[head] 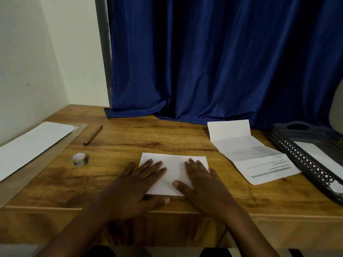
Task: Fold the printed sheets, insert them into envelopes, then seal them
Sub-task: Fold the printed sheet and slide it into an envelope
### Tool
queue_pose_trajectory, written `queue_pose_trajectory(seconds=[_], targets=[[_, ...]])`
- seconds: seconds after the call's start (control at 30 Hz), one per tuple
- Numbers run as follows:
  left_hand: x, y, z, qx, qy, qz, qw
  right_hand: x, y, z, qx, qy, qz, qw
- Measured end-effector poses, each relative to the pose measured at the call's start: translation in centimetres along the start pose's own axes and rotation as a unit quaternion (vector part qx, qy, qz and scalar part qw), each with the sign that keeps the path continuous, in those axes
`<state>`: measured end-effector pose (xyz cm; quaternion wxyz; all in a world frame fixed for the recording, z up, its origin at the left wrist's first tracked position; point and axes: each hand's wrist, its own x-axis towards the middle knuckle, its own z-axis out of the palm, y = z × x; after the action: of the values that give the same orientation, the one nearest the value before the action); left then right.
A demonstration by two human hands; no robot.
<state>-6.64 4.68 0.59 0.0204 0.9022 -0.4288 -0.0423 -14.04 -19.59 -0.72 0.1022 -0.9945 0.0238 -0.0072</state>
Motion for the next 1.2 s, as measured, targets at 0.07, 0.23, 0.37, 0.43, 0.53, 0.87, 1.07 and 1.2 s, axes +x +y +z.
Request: queue_pose_trajectory(seconds=[0.07,0.23,0.37,0.43,0.53,0.87,1.07,1.2], targets=[[0.1,0.0,-0.1,-0.007,-0.001,-0.002,1.000,-0.3,1.2,-0.3,-0.012,0.004,0.024,1.000],[0.1,0.3,-0.6,-0.068,-0.008,-0.013,0.998,-0.3,1.3,0.1,-0.027,0.016,0.030,0.999],[1.4,2.4,-1.3,-0.056,0.027,-0.067,0.996,-0.3,1.2,0.4,-0.033,0.028,0.029,0.999],[2.6,4.2,-1.4,-0.032,0.060,-0.070,0.995,-0.4,1.3,0.4,-0.040,0.032,0.024,0.998],[4.2,5.9,-0.8,-0.032,0.062,-0.043,0.997,-0.5,1.5,0.3,-0.039,0.036,0.019,0.998],[2.6,1.9,0.6,-0.015,0.031,-0.059,0.998,-0.4,1.3,0.3,-0.021,0.031,0.025,0.999],[1.1,0.8,0.7,-0.023,0.048,-0.071,0.996,-0.5,1.1,0.1,-0.022,0.033,0.027,0.999],[0.3,0.8,0.4,-0.040,0.053,-0.045,0.997,-1.2,1.0,0.1,0.033,0.084,0.028,0.996]])
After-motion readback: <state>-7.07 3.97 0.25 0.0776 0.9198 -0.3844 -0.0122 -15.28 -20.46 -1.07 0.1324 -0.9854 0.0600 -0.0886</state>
